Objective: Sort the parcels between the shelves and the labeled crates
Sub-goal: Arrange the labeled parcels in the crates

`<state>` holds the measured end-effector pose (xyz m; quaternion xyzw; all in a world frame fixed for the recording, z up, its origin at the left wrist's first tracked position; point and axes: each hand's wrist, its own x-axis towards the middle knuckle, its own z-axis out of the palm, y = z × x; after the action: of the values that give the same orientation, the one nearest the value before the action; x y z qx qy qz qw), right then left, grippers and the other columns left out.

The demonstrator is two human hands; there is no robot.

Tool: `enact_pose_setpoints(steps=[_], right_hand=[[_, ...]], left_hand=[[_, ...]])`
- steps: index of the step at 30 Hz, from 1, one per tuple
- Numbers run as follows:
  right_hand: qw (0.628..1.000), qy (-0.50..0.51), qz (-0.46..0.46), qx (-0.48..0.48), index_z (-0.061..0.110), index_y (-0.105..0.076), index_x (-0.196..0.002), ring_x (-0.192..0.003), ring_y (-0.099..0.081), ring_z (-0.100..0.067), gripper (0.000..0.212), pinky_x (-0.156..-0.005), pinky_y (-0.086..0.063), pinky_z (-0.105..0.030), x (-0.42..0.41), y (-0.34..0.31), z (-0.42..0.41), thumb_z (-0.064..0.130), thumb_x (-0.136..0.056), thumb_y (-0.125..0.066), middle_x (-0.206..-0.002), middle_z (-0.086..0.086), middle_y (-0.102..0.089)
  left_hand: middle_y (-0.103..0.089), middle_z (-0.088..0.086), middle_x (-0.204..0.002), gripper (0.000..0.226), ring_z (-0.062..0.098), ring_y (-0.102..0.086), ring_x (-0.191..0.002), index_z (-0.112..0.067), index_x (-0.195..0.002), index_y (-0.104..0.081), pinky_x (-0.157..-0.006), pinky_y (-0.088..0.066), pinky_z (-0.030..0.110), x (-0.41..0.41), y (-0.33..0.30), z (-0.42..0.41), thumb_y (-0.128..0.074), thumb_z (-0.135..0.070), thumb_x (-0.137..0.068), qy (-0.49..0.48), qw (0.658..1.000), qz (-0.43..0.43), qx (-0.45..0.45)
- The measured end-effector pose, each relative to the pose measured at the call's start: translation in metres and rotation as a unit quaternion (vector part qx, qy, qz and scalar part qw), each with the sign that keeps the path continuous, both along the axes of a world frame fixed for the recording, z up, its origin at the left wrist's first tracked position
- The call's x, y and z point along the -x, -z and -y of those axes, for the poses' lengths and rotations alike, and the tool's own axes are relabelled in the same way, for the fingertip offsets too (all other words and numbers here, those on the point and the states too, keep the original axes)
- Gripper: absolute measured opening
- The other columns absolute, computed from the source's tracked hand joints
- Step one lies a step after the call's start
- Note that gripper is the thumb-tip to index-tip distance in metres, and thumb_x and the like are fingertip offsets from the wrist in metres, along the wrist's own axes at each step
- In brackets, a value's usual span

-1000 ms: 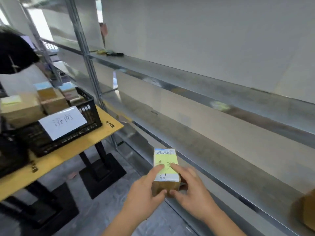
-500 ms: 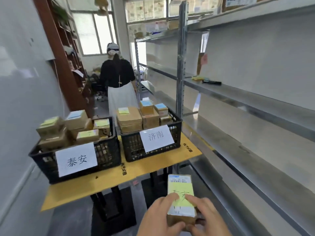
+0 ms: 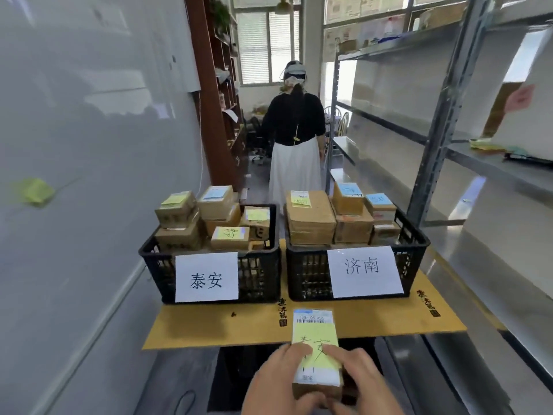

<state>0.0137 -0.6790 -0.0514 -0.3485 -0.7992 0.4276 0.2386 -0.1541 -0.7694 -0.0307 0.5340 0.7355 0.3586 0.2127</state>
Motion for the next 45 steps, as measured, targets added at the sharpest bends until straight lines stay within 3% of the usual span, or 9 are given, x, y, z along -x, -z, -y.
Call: enact_pose_setpoints(steps=[3,5,10,17,22,28,35,39,45], right_hand=[[0.997,-0.075,0.018,-0.002,0.071,-0.045,-0.126,-0.117,-0.054,0.009,0.073,-0.093,-0.038,-0.001,0.032,-0.006,-0.046,0.024,-0.08,-0.077,-0.126,0.018,-0.051],[0.995,-0.094,0.02,-0.009,0.071,-0.044,-0.127,-0.117,-0.052,0.01,0.077,-0.09,-0.04,-0.002,0.054,-0.005,-0.075,0.019,-0.082,-0.077,-0.127,0.022,-0.046],[0.986,-0.153,0.022,-0.061,0.069,-0.033,-0.138,-0.115,-0.051,0.001,0.077,-0.092,-0.051,-0.02,0.121,-0.004,-0.128,0.034,-0.084,-0.075,-0.121,0.035,-0.033],[0.972,-0.216,0.037,-0.087,0.063,-0.031,-0.141,-0.097,-0.054,0.001,0.069,-0.075,-0.044,-0.01,0.199,-0.02,-0.149,0.041,-0.088,-0.07,-0.122,0.027,-0.031],[0.966,-0.247,0.025,-0.078,0.066,-0.024,-0.142,-0.106,-0.054,-0.003,0.073,-0.087,-0.052,-0.024,0.265,-0.021,-0.156,0.045,-0.089,-0.069,-0.125,0.025,-0.034],[0.971,-0.214,0.046,-0.099,0.08,-0.004,-0.132,-0.115,-0.046,0.006,0.084,-0.089,-0.05,-0.02,0.348,-0.021,-0.172,0.041,-0.095,-0.069,-0.125,0.03,-0.03],[0.973,-0.126,0.114,-0.159,0.048,-0.038,-0.147,-0.105,-0.054,-0.005,0.066,-0.087,-0.054,-0.029,0.445,-0.029,-0.224,0.036,-0.092,-0.071,-0.129,0.02,-0.036],[0.959,-0.129,0.185,-0.17,0.044,-0.041,-0.149,-0.133,-0.042,-0.012,0.076,-0.108,-0.045,-0.031,0.474,-0.023,-0.254,0.033,-0.083,-0.079,-0.143,0.018,-0.035],[0.905,-0.196,0.326,-0.19,0.053,-0.024,-0.155,-0.157,-0.008,-0.024,0.085,-0.125,-0.014,-0.058,0.492,-0.013,-0.277,0.036,-0.085,-0.07,-0.169,0.01,-0.013]], left_hand=[[-0.051,-0.034,-0.118,0.052,-0.007,-0.052,-0.113,-0.06,-0.115,-0.042,-0.098,-0.044,0.017,0.024,-0.006,-0.029,-0.07,-0.051,-0.072,-0.059,0.998,-0.016,0.009],[-0.051,-0.036,-0.116,0.057,-0.008,-0.053,-0.111,-0.057,-0.118,-0.045,-0.097,-0.045,0.015,0.041,-0.009,-0.047,-0.076,-0.049,-0.071,-0.096,0.995,-0.02,0.01],[-0.056,-0.031,-0.115,0.06,-0.01,-0.054,-0.107,-0.066,-0.105,-0.044,-0.09,-0.051,0.019,0.091,-0.017,-0.079,-0.084,-0.045,-0.067,-0.16,0.987,-0.026,0.0],[-0.057,-0.031,-0.116,0.056,-0.007,-0.056,-0.107,-0.059,-0.106,-0.048,-0.082,-0.044,0.007,0.157,-0.02,-0.082,-0.086,-0.04,-0.07,-0.22,0.975,-0.028,0.001],[-0.056,-0.028,-0.116,0.056,-0.01,-0.054,-0.106,-0.057,-0.109,-0.049,-0.078,-0.042,0.005,0.22,-0.02,-0.08,-0.087,-0.038,-0.073,-0.249,0.968,-0.025,0.0],[-0.051,-0.038,-0.115,0.061,-0.009,-0.055,-0.105,-0.064,-0.11,-0.042,-0.072,-0.048,0.01,0.331,-0.026,-0.078,-0.085,-0.036,-0.077,-0.246,0.969,-0.018,-0.001],[-0.052,-0.036,-0.114,0.058,-0.008,-0.055,-0.103,-0.059,-0.11,-0.045,-0.076,-0.043,0.012,0.447,-0.037,-0.093,-0.086,-0.034,-0.077,-0.217,0.976,-0.002,-0.023],[-0.051,-0.032,-0.116,0.062,-0.001,-0.054,-0.106,-0.055,-0.119,-0.045,-0.078,-0.04,0.013,0.48,-0.032,-0.115,-0.085,-0.032,-0.078,-0.192,0.981,0.002,-0.018],[-0.053,-0.022,-0.122,0.062,0.007,-0.053,-0.112,-0.055,-0.122,-0.043,-0.087,-0.045,0.026,0.501,-0.012,-0.151,-0.084,-0.034,-0.08,-0.169,0.985,0.003,0.02]])
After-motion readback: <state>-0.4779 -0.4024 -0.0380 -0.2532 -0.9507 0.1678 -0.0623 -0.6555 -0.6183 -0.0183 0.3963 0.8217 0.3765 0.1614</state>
